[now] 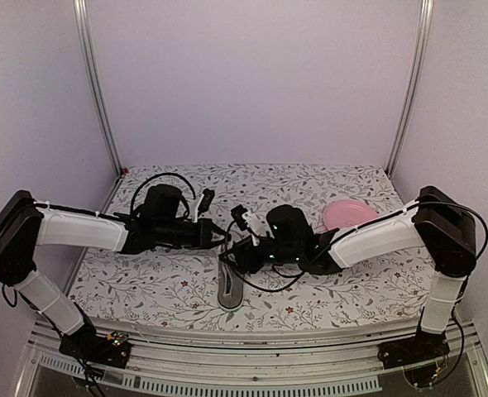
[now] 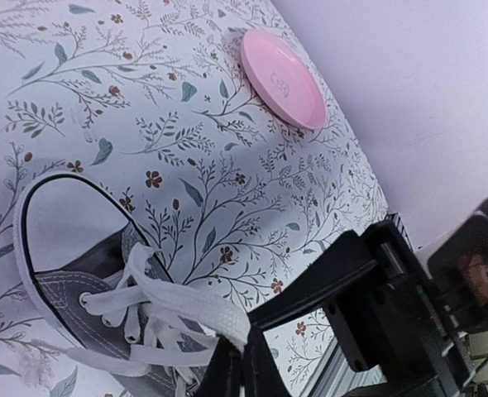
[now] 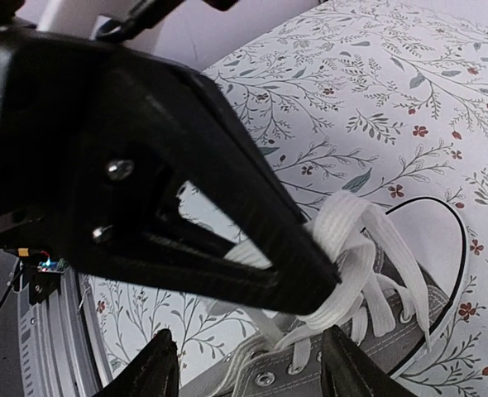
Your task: Tie the shoes
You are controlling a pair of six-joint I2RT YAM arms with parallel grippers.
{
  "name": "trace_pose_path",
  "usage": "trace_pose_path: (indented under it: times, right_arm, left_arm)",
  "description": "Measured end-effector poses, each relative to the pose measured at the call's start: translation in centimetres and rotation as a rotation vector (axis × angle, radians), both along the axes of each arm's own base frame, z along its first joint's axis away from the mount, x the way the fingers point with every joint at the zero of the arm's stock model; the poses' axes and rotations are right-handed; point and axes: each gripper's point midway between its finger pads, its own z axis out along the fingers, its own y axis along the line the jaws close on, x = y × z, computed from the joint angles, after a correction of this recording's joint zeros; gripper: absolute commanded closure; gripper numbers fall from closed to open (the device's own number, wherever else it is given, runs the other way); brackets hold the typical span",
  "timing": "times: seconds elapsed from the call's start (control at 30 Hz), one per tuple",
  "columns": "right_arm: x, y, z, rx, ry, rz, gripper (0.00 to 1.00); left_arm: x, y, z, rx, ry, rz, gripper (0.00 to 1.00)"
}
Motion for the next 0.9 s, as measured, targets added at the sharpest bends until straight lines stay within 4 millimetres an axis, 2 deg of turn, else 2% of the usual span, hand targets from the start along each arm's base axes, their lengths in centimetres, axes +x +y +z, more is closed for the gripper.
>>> trace_pose_path:
  times: [0.23, 0.37, 0.47, 0.6, 0.67, 0.77, 0.9]
  right_arm:
    - [-2.3, -2.4, 3.1, 0.057, -0.012, 0.106, 0.3]
    - [-0.6, -4.6, 3.5, 0.07, -0.022, 0.099, 0.28]
    - [1.9, -6.5, 2.8, 0.059, -0.024, 0.053, 0.3]
    - [4.7, -7.4, 0.9, 0.031, -0.018, 0.009, 0.41]
    - [5.4, -7.1, -0.7, 0.007, -0.01, 0.01, 0.47]
    - [5.7, -6.2, -2.4, -0.017, 0.001, 0.04, 0.5]
    - [6.3, -4.8, -3.1, -0.015, -0.004, 0.076, 0.52]
  left_arm:
    - [0.4, 0.4, 0.0, 0.005, -0.012, 0.006, 1.0]
    - [0.4, 0.5, 0.0, 0.011, -0.017, 0.004, 1.0]
    - [0.5, 0.6, 0.0, 0.012, -0.021, -0.001, 1.0]
    - [0.2, 0.4, 0.0, 0.008, -0.023, -0.024, 1.0]
    - [0.1, 0.5, 0.0, 0.012, -0.023, -0.031, 1.0]
    - [-0.2, 0.5, -0.3, 0.021, -0.015, -0.045, 1.0]
    - [-0.3, 0.4, -0.2, 0.023, -0.017, -0.055, 1.0]
